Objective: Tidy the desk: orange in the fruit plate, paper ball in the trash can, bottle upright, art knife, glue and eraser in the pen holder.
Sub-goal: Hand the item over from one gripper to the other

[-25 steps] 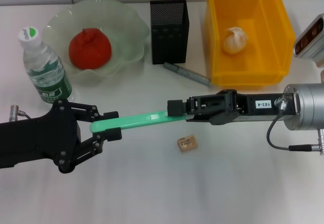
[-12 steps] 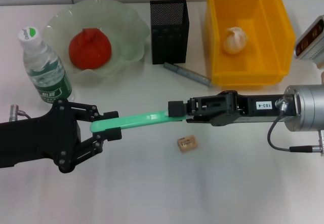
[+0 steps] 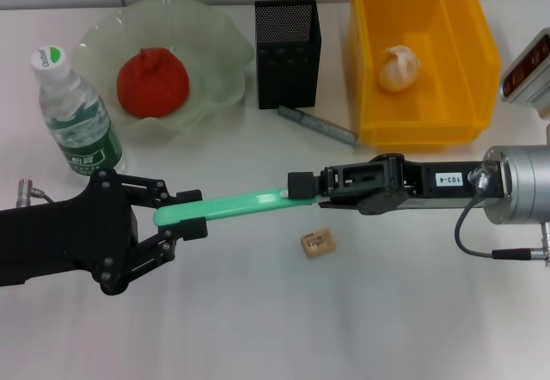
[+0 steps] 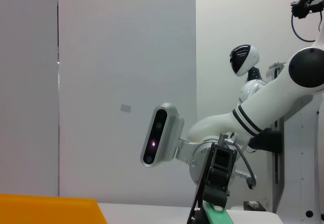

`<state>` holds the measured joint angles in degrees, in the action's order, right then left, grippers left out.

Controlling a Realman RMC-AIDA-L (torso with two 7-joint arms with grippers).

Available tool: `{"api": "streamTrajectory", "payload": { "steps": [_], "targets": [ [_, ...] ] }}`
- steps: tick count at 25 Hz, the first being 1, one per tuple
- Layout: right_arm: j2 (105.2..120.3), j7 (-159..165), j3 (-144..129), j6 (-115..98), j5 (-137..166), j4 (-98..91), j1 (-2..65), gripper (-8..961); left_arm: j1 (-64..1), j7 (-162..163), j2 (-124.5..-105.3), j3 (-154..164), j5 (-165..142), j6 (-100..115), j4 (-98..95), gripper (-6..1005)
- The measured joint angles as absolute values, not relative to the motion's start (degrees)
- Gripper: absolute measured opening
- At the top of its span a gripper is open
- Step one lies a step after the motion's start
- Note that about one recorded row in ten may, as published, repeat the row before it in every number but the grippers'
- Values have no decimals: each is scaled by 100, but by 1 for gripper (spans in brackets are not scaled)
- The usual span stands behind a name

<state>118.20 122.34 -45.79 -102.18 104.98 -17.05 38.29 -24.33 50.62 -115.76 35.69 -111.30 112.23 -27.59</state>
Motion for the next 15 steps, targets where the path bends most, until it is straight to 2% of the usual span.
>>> {"api": "streamTrajectory", "payload": {
  "steps": [9,15],
  "targets": [
    [11825,12235,-4606,-10216,10514,-1710,3823,167,-2425,5049,-11582,3567,-11132,11225,-2760,233],
    [11827,12231,-4606,-10219,10515,-1708,3810,167,-2425,5044,-11605,3542,-11133,11223,-2760,234]
  ]
}}
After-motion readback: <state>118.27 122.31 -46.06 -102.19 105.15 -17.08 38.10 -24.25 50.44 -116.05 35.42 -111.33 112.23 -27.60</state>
